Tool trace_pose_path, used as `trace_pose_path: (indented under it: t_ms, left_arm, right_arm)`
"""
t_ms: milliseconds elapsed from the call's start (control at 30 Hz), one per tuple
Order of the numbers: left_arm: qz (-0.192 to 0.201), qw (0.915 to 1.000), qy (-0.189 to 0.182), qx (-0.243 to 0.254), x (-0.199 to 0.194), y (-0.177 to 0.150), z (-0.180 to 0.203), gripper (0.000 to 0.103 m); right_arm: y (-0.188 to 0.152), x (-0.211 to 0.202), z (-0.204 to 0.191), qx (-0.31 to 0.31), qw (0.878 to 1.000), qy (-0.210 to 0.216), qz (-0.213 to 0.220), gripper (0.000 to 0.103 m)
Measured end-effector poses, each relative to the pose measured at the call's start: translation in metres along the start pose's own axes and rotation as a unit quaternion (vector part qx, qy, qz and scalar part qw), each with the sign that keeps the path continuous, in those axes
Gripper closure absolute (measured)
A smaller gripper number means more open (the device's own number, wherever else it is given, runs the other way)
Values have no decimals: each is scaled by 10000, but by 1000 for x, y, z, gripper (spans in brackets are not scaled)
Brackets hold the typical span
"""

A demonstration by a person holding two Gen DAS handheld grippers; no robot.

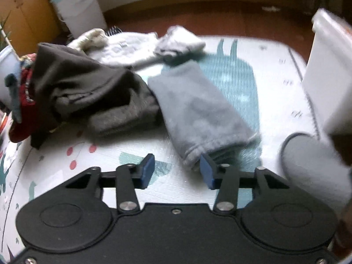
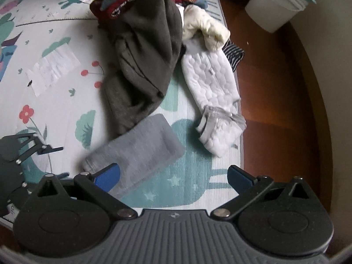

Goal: Fold clothes

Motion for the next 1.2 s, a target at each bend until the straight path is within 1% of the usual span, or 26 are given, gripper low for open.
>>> trace_pose_path:
  t_ms: [33, 133, 200, 267, 333, 367, 467, 533, 600, 633, 667, 700, 767, 833, 867, 967, 1100, 1200]
  left_arm:
    - [-40, 9999, 6, 106, 7, -2, 2, 59]
    - [-165, 9976, 1, 668, 26, -6, 15, 60]
    - [-155, 9965, 36, 821, 35, -4, 20, 63]
    - [-15, 9981, 90, 606, 38, 4, 18, 64]
    - [178, 9993, 14, 342, 35, 14, 16, 65]
    - [236, 9991, 62, 343, 33, 17, 15, 65]
    - [300, 9986, 95, 426, 33, 22, 18, 65]
    - [258, 9970, 49, 726, 37, 16, 27, 65]
    - [258, 9963, -145, 803, 36, 8, 33, 65]
    - [235, 9955, -153, 907, 36, 2, 35, 65]
    - [183, 9943, -90, 1045, 37, -5, 36, 65]
    - [139, 9940, -20, 1082, 38, -10, 35, 65]
    - [121, 9962, 131, 850, 39, -15, 26, 65]
    - [141, 9982, 183, 556, 39, -15, 17, 65]
    - [160, 9983, 219, 524, 38, -13, 15, 65]
    - [185, 9964, 254, 789, 41, -9, 22, 65]
    - [101, 9942, 291, 1028, 49, -8, 32, 65]
    - [135, 9948, 273, 968, 52, -5, 35, 65]
  right_arm:
    - [0, 1, 0, 2, 10000, 5, -3, 0]
    - [2, -1, -1, -17, 10000, 16, 27, 0]
    - [5, -2, -2, -61, 10000, 12, 67, 0]
    - [8, -4, -3, -111, 9999, 17, 112, 0]
    - [9, -6, -4, -144, 9998, 44, 137, 0]
    - [9, -7, -5, -154, 9998, 52, 150, 0]
    - [11, -9, -3, -132, 9997, 56, 186, 0]
    - [11, -8, -2, -114, 9997, 68, 194, 0]
    - [10, -8, 0, -106, 9997, 75, 193, 0]
    - [9, -8, 1, -102, 9997, 78, 188, 0]
    - [9, -7, 2, -92, 9998, 78, 183, 0]
    - [8, -7, 3, -75, 9998, 74, 180, 0]
    - [9, -7, 4, -49, 9998, 71, 185, 0]
    - [9, -7, 4, -40, 9998, 84, 198, 0]
    - [10, -8, 3, -45, 9997, 95, 203, 0]
    - [11, -8, -1, -75, 9997, 121, 210, 0]
    - [11, -6, -1, -77, 9997, 111, 187, 0]
    - [10, -5, -1, -69, 9998, 120, 173, 0]
Point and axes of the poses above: each gripper's, at about its wrist camera, not at the fingertips, and x roughly the way its jaws point, z to its right, y to its top, the point moved 9 cm from there along x, roughly the way its jaws point
